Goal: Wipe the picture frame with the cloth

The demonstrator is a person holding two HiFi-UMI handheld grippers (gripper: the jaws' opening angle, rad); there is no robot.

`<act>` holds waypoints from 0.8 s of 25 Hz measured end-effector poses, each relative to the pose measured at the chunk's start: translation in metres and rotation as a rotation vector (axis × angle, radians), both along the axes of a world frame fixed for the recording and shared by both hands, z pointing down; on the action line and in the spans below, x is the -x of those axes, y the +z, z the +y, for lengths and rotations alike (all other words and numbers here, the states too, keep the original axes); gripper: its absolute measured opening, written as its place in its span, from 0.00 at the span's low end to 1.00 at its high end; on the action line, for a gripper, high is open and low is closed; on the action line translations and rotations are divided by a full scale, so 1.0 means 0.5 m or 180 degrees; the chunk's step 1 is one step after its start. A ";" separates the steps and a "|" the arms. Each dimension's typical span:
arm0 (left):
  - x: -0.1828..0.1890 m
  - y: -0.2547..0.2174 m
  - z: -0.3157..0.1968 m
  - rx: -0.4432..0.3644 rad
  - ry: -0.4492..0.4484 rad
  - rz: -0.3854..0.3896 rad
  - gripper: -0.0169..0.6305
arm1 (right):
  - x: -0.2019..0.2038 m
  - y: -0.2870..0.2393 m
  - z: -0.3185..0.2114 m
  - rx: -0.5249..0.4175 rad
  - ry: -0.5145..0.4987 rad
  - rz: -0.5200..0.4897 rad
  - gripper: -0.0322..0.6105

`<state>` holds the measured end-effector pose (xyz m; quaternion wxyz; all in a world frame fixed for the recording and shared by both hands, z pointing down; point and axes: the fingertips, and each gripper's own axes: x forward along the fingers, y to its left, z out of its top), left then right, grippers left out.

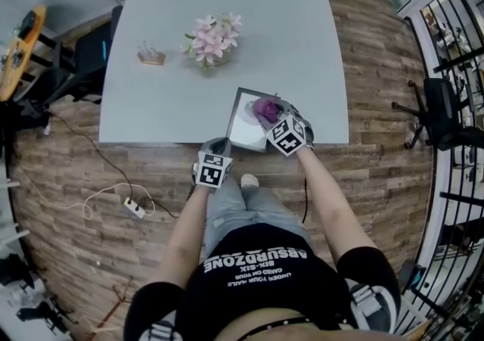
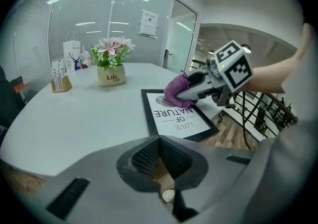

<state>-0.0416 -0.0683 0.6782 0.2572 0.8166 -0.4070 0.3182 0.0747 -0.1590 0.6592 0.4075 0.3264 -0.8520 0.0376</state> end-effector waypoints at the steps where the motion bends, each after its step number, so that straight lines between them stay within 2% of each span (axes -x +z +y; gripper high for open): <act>1: 0.000 0.000 0.001 0.0000 0.0001 0.0001 0.05 | -0.003 -0.001 -0.006 -0.0005 0.0018 0.0013 0.35; 8: 0.001 -0.001 -0.001 0.0014 0.0023 0.0013 0.05 | -0.018 -0.002 -0.041 0.0021 0.0148 0.0094 0.35; 12: 0.002 -0.002 -0.001 0.0014 0.0018 0.0027 0.05 | -0.020 0.010 -0.046 0.0310 0.0505 -0.0155 0.33; 14: 0.003 -0.002 -0.002 0.0010 0.0006 0.0038 0.05 | -0.017 0.014 -0.047 0.0399 0.0571 -0.0180 0.33; 20: 0.002 -0.001 0.001 0.0024 0.0017 0.0053 0.05 | -0.017 0.015 -0.042 0.0315 0.0603 -0.0165 0.32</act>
